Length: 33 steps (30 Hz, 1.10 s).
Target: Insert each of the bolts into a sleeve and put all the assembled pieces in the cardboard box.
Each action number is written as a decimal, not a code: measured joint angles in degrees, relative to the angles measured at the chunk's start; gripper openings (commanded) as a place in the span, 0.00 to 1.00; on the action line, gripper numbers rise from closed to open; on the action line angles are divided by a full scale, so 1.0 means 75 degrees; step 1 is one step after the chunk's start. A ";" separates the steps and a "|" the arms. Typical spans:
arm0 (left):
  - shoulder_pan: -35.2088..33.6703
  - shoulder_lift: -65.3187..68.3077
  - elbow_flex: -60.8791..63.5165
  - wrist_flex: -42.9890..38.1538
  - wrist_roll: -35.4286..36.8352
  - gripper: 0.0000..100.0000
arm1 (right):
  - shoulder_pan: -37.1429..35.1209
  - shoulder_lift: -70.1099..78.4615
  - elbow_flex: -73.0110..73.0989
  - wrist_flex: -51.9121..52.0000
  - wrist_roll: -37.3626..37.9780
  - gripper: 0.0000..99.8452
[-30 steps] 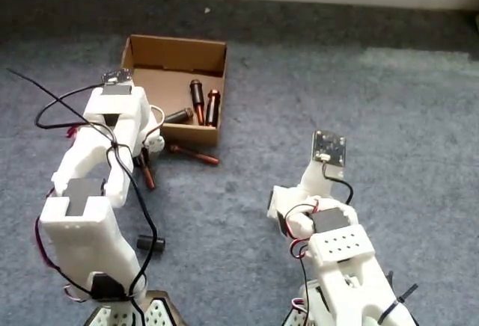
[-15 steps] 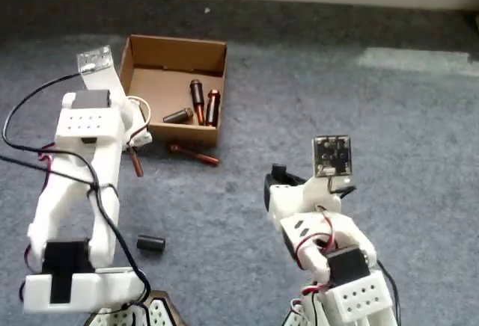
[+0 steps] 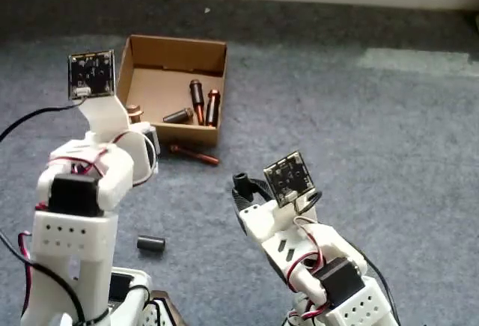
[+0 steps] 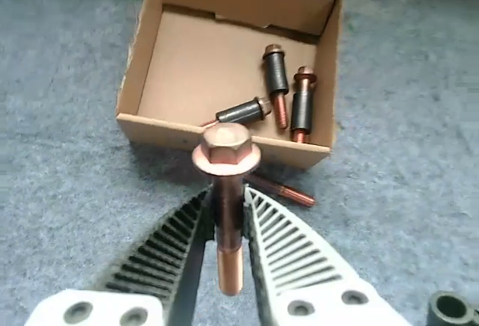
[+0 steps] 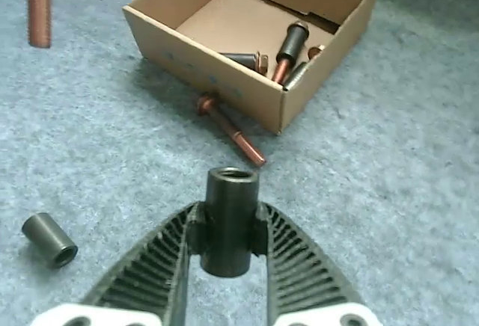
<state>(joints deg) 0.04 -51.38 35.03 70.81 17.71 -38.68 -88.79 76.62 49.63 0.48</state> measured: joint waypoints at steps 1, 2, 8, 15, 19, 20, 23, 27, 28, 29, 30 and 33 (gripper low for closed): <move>0.0094 -0.0375 0.0176 -0.0105 -0.0035 0.01 | -0.0082 0.0000 0.0000 -0.0129 0.0082 0.01; 0.0152 -0.0750 0.0363 -0.0246 -0.0047 0.01 | -0.0176 0.0000 0.0000 -0.0258 0.0141 0.01; 0.0469 -0.2837 0.1547 -0.1196 -0.0070 0.01 | -0.0785 0.0000 0.0000 -0.0961 0.0234 0.01; 0.1231 -0.4630 0.2168 -0.1782 -0.0082 0.01 | -0.1477 0.0000 0.0000 -0.1852 0.0234 0.01; 0.1606 -0.5029 0.2168 -0.2004 -0.0082 0.01 | -0.1793 -0.0012 0.0035 -0.2344 0.0387 0.01; 0.1664 -0.5040 0.2168 -0.2051 -0.0082 0.01 | -0.1840 -0.0012 0.0152 -0.2520 0.0551 0.01; 0.1969 -0.5005 0.2168 -0.2110 -0.0082 0.01 | -0.1922 0.0000 0.0621 -0.3200 0.0996 0.01; 0.2438 -0.5122 0.2168 -0.2110 -0.0082 0.01 | -0.1899 0.0000 0.0903 -0.3669 0.1196 0.01; 0.2485 -0.5122 0.2168 -0.2110 -0.0082 0.01 | -0.1899 0.0000 0.0903 -0.3692 0.1196 0.01; 0.2520 -0.5122 0.2168 -0.2110 -0.0082 0.01 | -0.1899 0.0000 0.0903 -0.3727 0.1196 0.01; 0.2532 -0.5099 0.2168 -0.2110 -0.0082 0.01 | -0.1911 0.0000 0.0903 -0.3739 0.1219 0.01; 0.2532 -0.5099 0.2168 -0.2110 -0.0082 0.01 | -0.1747 0.0000 0.0903 -0.3751 0.1219 0.01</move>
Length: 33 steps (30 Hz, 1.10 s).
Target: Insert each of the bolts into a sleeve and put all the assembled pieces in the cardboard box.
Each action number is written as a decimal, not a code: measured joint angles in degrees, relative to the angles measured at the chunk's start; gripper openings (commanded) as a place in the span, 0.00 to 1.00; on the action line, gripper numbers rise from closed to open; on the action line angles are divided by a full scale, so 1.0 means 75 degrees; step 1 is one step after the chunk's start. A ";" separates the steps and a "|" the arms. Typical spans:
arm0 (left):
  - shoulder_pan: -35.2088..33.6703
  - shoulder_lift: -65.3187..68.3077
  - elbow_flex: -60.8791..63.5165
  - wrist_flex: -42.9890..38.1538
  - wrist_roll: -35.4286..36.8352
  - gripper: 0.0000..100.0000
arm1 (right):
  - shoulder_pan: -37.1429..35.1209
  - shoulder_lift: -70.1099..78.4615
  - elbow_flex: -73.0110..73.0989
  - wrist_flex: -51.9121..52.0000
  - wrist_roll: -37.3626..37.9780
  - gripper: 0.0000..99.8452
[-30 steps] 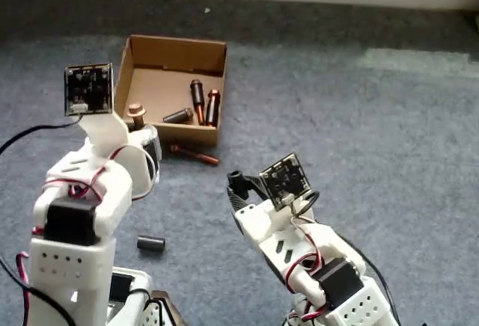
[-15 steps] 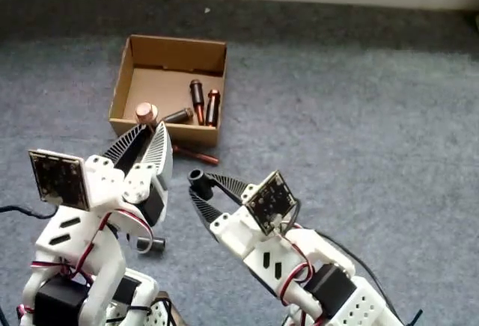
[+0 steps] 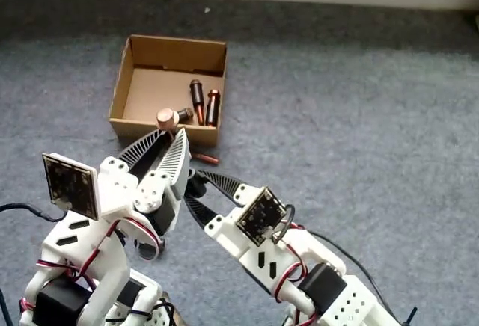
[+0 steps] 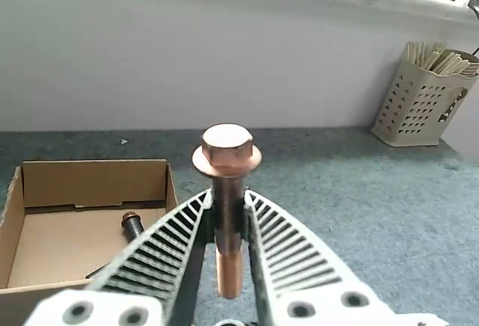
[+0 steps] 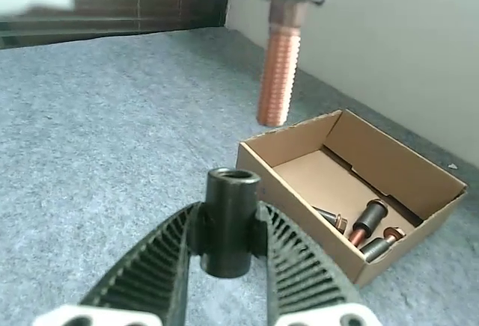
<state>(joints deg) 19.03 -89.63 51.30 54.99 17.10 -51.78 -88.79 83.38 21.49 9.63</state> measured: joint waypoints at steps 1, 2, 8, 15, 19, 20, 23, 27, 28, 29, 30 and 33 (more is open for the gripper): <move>0.0000 0.0000 0.0000 0.0000 0.0000 0.01 | 0.0082 0.0000 0.0000 0.0000 0.0000 0.01; 0.0000 0.0000 0.0000 0.0000 0.0000 0.01 | 0.0176 0.0000 0.0000 0.0000 0.0000 0.01; 0.0000 0.0000 0.0000 0.0000 0.0000 0.01 | 0.0281 0.0000 0.0000 -0.0164 0.0000 0.01; 0.0129 0.0012 0.0516 0.0000 -0.0023 0.01 | 0.0281 0.0000 -0.0012 -0.0176 0.0000 0.01; 0.0563 -0.0047 0.0738 0.0000 -0.0047 0.01 | 0.0316 0.0000 -0.0176 -0.0176 0.0000 0.01; 0.0656 -0.0094 0.0785 0.0000 -0.0023 0.01 | 0.0316 0.0000 -0.0234 -0.0176 0.0000 0.01; 0.0809 -0.0094 0.0856 -0.0012 -0.0012 0.01 | 0.0328 0.0000 -0.0270 -0.0176 0.0000 0.01; 0.0809 -0.0082 0.0856 0.0012 -0.0012 0.07 | 0.0328 0.0000 -0.0281 -0.0176 0.0000 0.01; 0.0821 -0.0082 0.0856 0.0070 -0.0012 0.13 | 0.0328 0.0000 -0.0316 -0.0176 0.0000 0.01; 0.0832 -0.0082 0.0856 0.0176 -0.0012 0.18 | 0.0316 0.0000 -0.0399 -0.0176 0.0000 0.01; 0.0856 -0.0082 0.0856 0.0305 0.0000 0.23 | 0.0316 0.0000 -0.0481 -0.0176 0.0000 0.01; 0.0856 -0.0094 0.0832 0.0750 -0.0047 0.25 | 0.0293 0.0012 -0.0527 -0.0164 0.0023 0.01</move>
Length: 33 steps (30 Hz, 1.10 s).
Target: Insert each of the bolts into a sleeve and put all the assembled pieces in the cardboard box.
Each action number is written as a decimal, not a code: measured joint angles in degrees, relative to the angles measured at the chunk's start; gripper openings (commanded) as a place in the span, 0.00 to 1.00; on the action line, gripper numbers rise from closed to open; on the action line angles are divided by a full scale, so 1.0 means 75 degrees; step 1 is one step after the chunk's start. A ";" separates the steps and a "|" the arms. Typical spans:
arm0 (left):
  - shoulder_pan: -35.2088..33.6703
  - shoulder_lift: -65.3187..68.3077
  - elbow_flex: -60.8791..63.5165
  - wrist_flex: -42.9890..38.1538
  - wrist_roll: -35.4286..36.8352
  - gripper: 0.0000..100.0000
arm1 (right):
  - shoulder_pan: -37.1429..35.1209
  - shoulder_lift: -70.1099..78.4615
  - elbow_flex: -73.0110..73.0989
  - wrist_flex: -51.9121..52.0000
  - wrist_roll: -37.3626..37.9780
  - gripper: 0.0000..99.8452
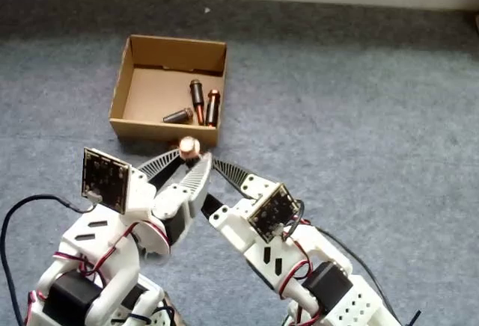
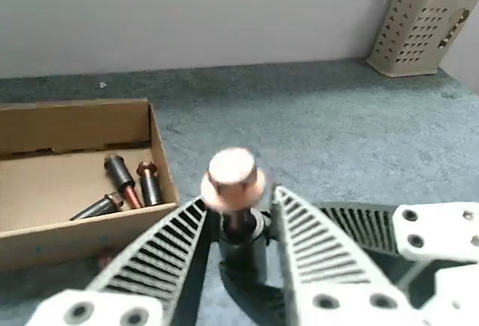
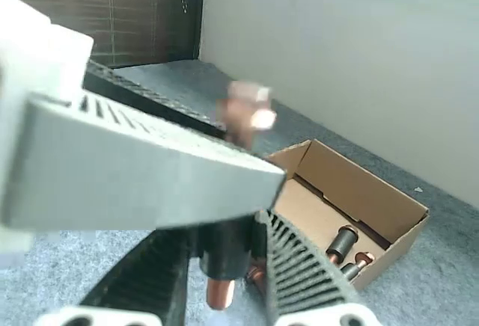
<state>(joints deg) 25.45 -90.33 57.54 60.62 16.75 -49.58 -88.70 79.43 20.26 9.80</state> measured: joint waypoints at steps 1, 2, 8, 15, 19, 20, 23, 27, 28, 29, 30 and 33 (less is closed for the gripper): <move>-0.0012 0.0000 0.0000 0.0199 -0.0012 0.25 | -0.0012 0.0012 0.0012 0.0000 0.0000 0.01; -0.0082 0.0000 0.0000 0.0363 -0.0012 0.25 | -0.0012 0.0012 0.0012 0.0000 0.0000 0.01; -0.0668 0.0000 -0.0445 0.0996 -0.0703 0.25 | 0.0035 0.0000 -0.0012 -0.0012 -0.0094 0.01; -0.2637 0.0000 -0.0703 0.1289 -0.0856 0.25 | 0.0973 0.0000 -0.0012 0.0821 -0.1325 0.01; -0.4442 0.0000 -0.0141 0.1301 -0.0867 0.19 | 0.1500 0.0551 -0.0281 0.1160 -0.1512 0.01; -0.4841 0.0000 0.0129 0.1231 -0.0867 0.16 | 0.1594 0.0856 -0.0481 0.1160 -0.1512 0.01; -0.5779 0.0012 0.1137 0.0656 -0.0867 0.06 | 0.1711 0.2168 -0.1395 0.1160 -0.1547 0.01; -0.6576 0.0094 0.2508 -0.0410 -0.0856 0.01 | 0.1735 0.4360 -0.2884 0.1160 -0.1559 0.01; -0.6740 0.0094 0.2813 -0.0692 -0.0844 0.01 | 0.1735 0.4888 -0.3247 0.1137 -0.1559 0.01; -0.6881 0.0094 0.3083 -0.0949 -0.0844 0.01 | 0.1735 0.5427 -0.3610 0.1032 -0.1559 0.01; -0.7033 0.0094 0.3329 -0.1184 -0.0844 0.01 | 0.1735 0.5955 -0.3962 0.0844 -0.1559 0.01; -0.7338 0.0094 0.3774 -0.1711 -0.0844 0.01 | 0.1735 0.7408 -0.4818 0.0035 -0.1559 0.01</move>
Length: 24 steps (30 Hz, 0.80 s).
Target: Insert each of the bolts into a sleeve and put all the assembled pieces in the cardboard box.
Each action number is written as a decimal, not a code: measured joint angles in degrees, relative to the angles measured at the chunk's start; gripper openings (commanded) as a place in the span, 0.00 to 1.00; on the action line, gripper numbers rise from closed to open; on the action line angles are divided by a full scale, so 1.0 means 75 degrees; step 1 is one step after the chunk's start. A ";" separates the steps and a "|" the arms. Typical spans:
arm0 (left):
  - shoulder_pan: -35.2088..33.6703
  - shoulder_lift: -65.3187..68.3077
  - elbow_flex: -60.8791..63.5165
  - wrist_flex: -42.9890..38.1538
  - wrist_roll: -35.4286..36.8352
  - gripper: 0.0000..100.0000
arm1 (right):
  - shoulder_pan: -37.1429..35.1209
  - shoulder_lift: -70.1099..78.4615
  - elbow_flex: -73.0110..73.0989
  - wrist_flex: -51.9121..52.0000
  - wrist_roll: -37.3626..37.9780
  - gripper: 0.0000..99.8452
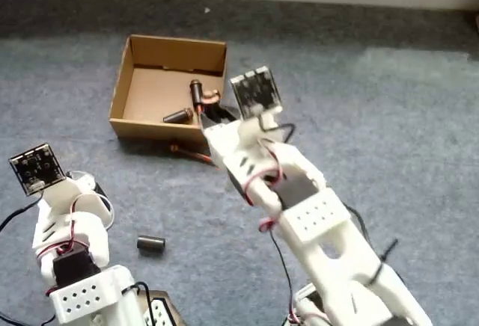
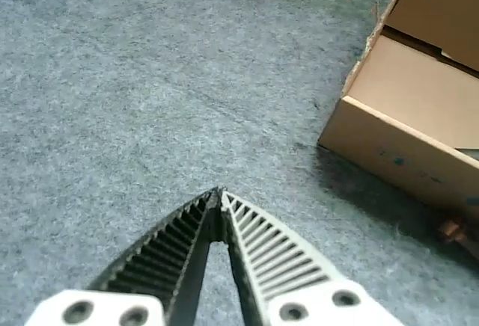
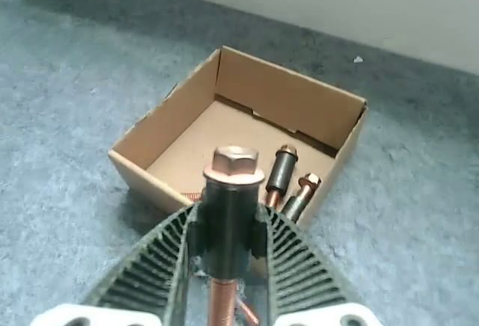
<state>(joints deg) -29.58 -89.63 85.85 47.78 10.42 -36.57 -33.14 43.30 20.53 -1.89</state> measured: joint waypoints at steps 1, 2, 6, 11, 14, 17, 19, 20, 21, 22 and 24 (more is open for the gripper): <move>-0.0059 0.0000 0.0082 -0.0094 0.0000 0.01 | 0.0000 0.0445 -0.0223 -0.0340 0.0000 0.01; -0.0094 0.0000 0.0105 -0.0152 0.0000 0.01 | 0.0000 0.0867 -0.0410 -0.0680 0.0000 0.01; -0.0105 0.0000 0.0141 -0.0223 0.0000 0.01 | 0.0000 0.2555 -0.1114 -0.1934 0.0000 0.01; -0.0164 0.0000 0.0141 -0.0223 0.0000 0.01 | 0.0000 0.4407 -0.1958 -0.2966 0.0000 0.01; -0.0164 0.0000 0.0141 -0.0223 0.0000 0.01 | 0.0000 0.5228 -0.2415 -0.3095 0.0000 0.08; -0.0164 0.0000 0.0141 -0.0246 0.0000 0.01 | 0.0000 0.5568 -0.2637 -0.3106 0.0000 0.16; -0.0164 0.0000 0.0141 -0.0246 0.0000 0.01 | 0.0000 0.5615 -0.2731 -0.3141 0.0000 0.18; -0.0164 0.0000 0.0141 -0.0246 0.0000 0.01 | 0.0000 0.5615 -0.2790 -0.3188 0.0000 0.18; -0.0164 0.0000 0.0141 -0.0246 0.0000 0.01 | 0.0000 0.5615 -0.2837 -0.3212 0.0000 0.18; -0.0164 0.0000 0.0141 -0.0246 0.0000 0.01 | 0.0000 0.5615 -0.2860 -0.3212 0.0000 0.18; -0.0164 0.0000 0.0141 -0.0246 0.0012 0.01 | 0.0023 0.5615 -0.2860 -0.3223 0.0000 0.18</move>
<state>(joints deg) -30.81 -89.63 86.90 45.93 10.51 -36.40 8.97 21.85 -3.65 -1.89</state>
